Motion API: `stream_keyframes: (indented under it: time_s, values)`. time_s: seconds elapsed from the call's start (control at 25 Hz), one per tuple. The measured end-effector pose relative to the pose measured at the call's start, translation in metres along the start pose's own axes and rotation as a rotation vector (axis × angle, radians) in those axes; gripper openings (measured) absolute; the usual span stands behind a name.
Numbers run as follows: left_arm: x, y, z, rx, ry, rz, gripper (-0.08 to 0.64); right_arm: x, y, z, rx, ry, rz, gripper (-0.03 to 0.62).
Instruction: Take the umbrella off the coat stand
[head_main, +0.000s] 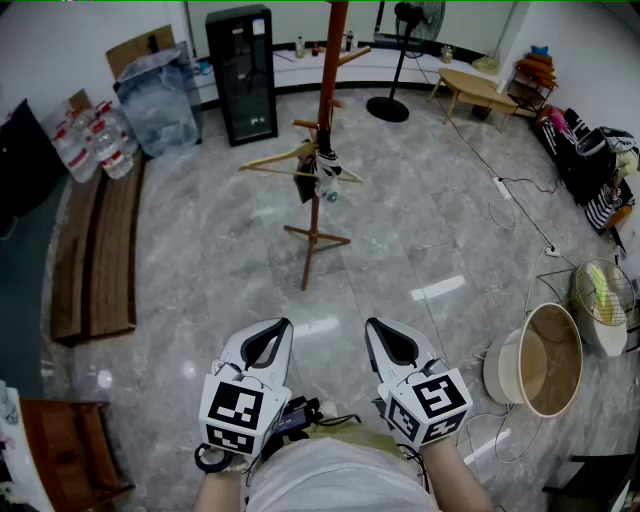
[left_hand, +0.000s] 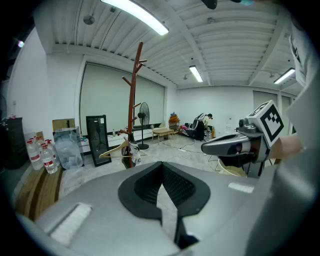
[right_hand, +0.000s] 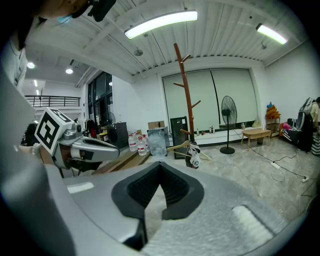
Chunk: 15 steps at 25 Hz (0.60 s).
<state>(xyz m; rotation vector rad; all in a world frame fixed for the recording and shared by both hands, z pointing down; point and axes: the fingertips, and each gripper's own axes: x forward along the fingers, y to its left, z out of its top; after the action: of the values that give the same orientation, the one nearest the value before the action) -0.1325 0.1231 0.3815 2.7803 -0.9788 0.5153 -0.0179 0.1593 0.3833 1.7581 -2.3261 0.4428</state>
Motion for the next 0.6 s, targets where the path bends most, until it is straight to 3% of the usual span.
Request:
stream_keyframes:
  time_s: [0.6]
  values:
    - [0.0027, -0.002, -0.0004, -0.009, 0.001, -0.002, 0.012, 0.0005, 0.0022, 0.0008, 0.028, -0.009, 0.022, 0.0]
